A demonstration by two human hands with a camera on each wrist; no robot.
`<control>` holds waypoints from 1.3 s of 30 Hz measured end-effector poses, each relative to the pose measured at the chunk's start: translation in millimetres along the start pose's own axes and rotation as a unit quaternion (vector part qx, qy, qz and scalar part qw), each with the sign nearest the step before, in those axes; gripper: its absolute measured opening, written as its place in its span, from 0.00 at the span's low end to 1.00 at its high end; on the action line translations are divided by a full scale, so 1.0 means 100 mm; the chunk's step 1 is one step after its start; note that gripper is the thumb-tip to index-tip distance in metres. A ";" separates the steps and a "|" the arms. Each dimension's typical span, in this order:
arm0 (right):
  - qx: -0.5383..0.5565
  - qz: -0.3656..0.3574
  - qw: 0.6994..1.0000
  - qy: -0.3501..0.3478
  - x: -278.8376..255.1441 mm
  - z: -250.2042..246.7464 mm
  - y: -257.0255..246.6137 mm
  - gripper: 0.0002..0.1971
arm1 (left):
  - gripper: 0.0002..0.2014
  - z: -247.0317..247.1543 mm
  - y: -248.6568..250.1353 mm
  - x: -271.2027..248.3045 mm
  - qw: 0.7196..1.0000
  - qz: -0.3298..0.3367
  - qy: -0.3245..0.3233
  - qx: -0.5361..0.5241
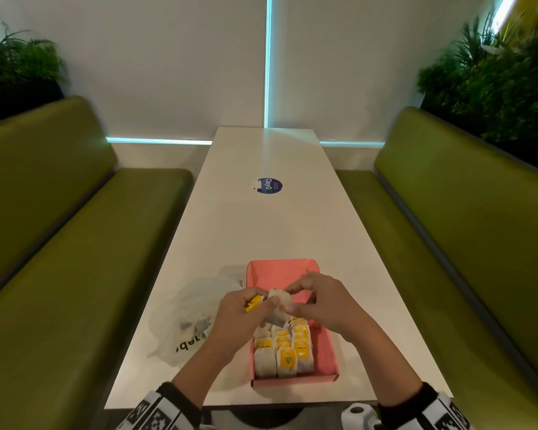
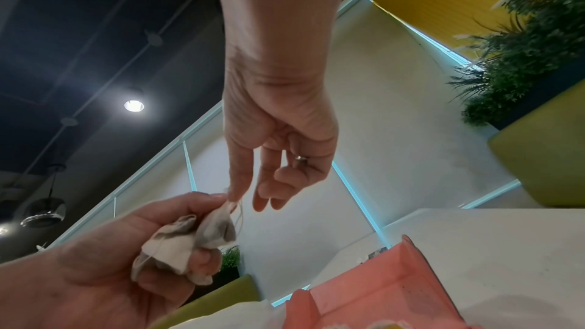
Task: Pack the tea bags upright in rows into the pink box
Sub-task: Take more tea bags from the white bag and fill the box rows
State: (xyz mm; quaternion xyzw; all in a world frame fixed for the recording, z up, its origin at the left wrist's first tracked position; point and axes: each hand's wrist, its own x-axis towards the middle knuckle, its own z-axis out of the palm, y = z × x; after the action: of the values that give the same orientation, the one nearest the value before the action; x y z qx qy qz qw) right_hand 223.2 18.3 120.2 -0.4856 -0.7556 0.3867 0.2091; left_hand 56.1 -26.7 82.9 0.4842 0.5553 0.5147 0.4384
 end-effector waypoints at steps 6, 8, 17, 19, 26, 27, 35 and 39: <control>0.027 0.011 0.999 0.044 0.01 0.02 0.01 0.08 | 0.09 -0.01 -0.01 0.01 1.000 -0.015 0.012 0.004; 0.049 0.017 0.997 0.050 0.00 0.00 0.00 0.04 | 0.07 -0.01 -0.02 0.02 1.000 -0.021 0.016 0.012; 0.134 0.016 0.990 -0.038 -0.07 -0.03 -0.07 0.08 | 0.04 -0.02 -0.04 0.05 0.996 -0.003 0.086 0.028; 0.142 0.031 0.989 0.003 -0.06 -0.01 -0.05 0.06 | 0.04 -0.02 -0.02 0.04 0.997 -0.001 0.079 0.018; 0.168 0.005 0.986 0.018 0.00 0.08 -0.03 0.08 | 0.05 0.00 0.06 -0.04 1.000 -0.012 -0.013 -0.025; 0.170 0.000 0.985 0.029 0.00 0.08 -0.03 0.04 | 0.05 0.00 0.07 -0.05 0.999 -0.014 -0.017 -0.026; 0.054 0.002 0.998 0.029 -0.01 -0.08 0.03 0.10 | 0.15 -0.03 0.04 -0.06 1.000 -0.027 0.005 0.005; 0.083 0.002 0.997 0.005 -0.05 -0.14 0.02 0.08 | 0.13 -0.04 0.04 -0.06 0.999 -0.028 0.015 0.016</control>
State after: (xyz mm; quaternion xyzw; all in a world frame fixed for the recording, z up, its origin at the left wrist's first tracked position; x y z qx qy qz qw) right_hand 235.8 19.9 127.4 -0.4701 -0.7186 0.4463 0.2519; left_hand 53.2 -33.2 87.2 0.4675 0.5837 0.5003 0.4364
